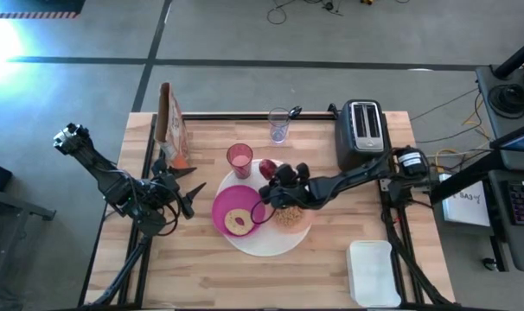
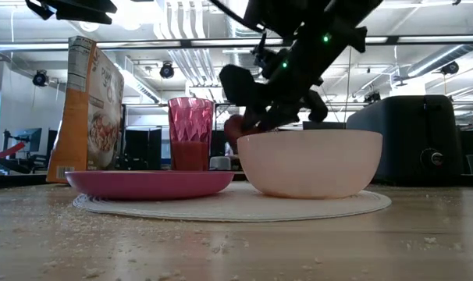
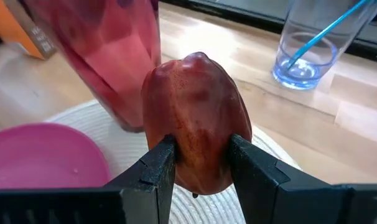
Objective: Arrange a breakfast setting
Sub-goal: Put the apple on the top side of the white mat
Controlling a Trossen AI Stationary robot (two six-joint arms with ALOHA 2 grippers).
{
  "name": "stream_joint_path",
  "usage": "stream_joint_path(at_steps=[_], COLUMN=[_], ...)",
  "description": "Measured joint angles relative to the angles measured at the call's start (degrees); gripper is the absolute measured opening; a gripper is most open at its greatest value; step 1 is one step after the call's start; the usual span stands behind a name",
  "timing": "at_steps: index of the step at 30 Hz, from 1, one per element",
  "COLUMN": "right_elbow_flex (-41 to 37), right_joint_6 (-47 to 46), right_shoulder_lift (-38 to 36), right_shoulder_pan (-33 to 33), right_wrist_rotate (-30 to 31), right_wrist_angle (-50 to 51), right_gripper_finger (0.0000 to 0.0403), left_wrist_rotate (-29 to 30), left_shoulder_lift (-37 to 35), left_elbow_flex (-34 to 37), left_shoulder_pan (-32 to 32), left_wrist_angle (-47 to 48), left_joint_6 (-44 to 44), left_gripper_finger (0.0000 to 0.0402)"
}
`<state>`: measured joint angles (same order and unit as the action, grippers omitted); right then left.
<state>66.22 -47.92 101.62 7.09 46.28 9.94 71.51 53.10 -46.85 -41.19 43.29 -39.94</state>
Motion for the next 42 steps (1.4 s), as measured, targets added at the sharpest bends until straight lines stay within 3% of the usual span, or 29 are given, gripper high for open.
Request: stream_joint_path(at_steps=[21, 30, 42], right_elbow_flex=[0.00, 0.00, 0.00], right_joint_6=[-0.11, -0.10, -0.06], right_shoulder_lift=[1.36, 1.34, 1.34], right_shoulder_pan=[0.00, 0.00, -0.26], right_wrist_rotate=[-7.52, -7.85, -10.76], right_wrist_angle=[-3.04, -3.02, -2.97], right_gripper_finger=[0.0125, 0.0126, 0.0150], left_wrist_rotate=[0.00, 0.00, -0.02], left_shoulder_lift=[0.00, 0.02, 0.02], left_elbow_flex=[-0.02, -0.04, -0.04], left_shoulder_pan=[0.00, 0.00, 0.00], left_wrist_angle=[-0.20, -0.20, -0.20], left_joint_6=[0.00, -0.01, -0.01], left_gripper_finger=[0.0237, 0.0237, 0.0237])
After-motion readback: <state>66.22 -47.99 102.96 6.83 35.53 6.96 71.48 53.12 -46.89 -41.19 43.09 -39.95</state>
